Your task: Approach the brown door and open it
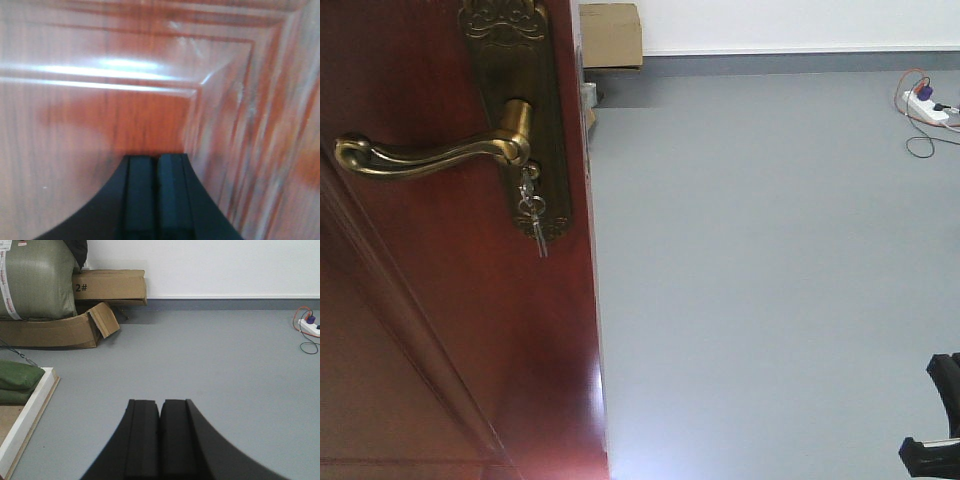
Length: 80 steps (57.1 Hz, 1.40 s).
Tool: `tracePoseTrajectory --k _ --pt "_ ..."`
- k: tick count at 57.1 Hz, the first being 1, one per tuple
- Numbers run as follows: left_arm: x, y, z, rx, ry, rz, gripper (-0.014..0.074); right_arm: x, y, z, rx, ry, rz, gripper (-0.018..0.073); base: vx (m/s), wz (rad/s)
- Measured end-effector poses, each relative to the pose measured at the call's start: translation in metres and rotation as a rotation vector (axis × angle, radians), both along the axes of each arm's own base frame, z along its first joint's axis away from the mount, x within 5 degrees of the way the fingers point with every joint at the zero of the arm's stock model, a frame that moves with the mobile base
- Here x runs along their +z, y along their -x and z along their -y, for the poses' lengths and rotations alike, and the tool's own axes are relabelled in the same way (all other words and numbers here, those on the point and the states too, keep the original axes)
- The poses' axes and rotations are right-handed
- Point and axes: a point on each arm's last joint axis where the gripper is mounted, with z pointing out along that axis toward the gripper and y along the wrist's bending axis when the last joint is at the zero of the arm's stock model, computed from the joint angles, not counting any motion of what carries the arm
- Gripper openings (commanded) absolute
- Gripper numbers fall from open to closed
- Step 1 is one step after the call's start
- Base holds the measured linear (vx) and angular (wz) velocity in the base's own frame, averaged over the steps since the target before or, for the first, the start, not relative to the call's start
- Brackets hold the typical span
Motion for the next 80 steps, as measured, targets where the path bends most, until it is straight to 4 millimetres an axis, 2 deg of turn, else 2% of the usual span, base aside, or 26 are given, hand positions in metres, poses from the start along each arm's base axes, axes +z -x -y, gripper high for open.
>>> tracePoseTrajectory --k 80 --pt "-0.0002 -0.0003 0.0000 0.000 -0.001 -0.001 -0.0006 0.0000 0.0000 0.0000 0.000 0.000 0.000 0.0000 0.03 0.02"
